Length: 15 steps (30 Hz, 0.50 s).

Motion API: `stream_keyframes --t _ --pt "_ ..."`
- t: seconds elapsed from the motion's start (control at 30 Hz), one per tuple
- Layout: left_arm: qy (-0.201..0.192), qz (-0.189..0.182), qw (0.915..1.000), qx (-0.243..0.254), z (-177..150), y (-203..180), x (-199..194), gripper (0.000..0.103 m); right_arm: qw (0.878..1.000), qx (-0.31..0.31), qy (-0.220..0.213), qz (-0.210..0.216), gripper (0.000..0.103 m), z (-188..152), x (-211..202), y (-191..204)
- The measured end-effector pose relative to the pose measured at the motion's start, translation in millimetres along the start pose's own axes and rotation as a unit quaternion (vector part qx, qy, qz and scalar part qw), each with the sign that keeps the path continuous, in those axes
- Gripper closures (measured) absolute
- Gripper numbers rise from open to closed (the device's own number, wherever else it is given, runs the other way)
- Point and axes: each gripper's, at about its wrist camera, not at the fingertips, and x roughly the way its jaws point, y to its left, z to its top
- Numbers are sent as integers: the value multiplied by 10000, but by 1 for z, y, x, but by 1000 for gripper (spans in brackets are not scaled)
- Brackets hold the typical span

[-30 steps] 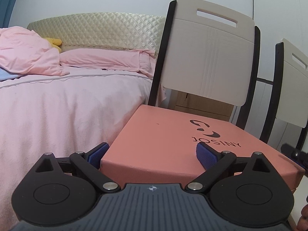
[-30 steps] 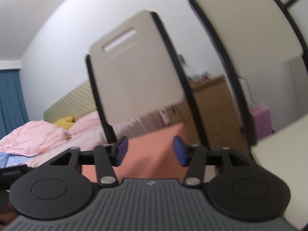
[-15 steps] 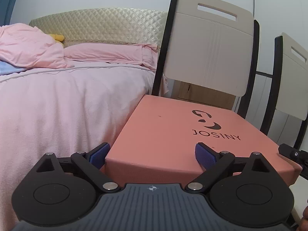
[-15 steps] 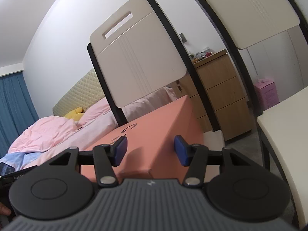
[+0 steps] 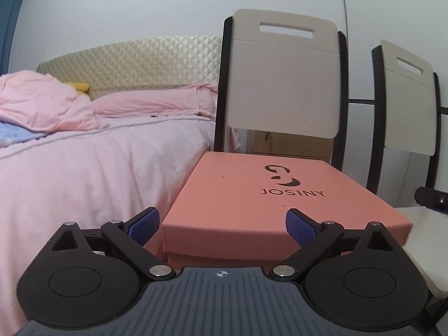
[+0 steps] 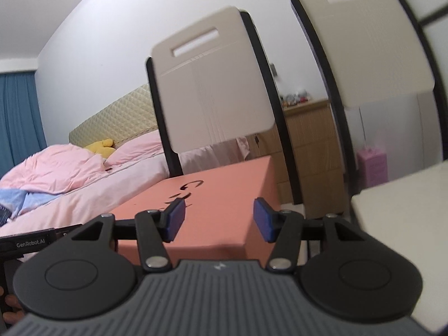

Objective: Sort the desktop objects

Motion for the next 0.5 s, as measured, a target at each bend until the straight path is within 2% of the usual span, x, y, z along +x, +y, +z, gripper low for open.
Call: stream_keyframes --t 0.07,0.17,0.27,0.43,0.5 --pt "-95 -37 9999 12 -1 1 -19 0 9999 -128 11 -33 47 3 -15 8" --pt "-272 -41 9996 39 1 5 -42 0 9996 -282 24 -64 47 7 -33 21" --pt "-370 36 9993 -29 4 11 -56 0 9987 -493 9 -98 42 8 -49 36" --pt "-481 121 9987 121 2 12 -64 0 9979 -621 -160 -115 18 5 -67 54" --pt "-525 145 9984 123 1 13 -65 0 9974 -669 -219 -124 13 0 -70 61"
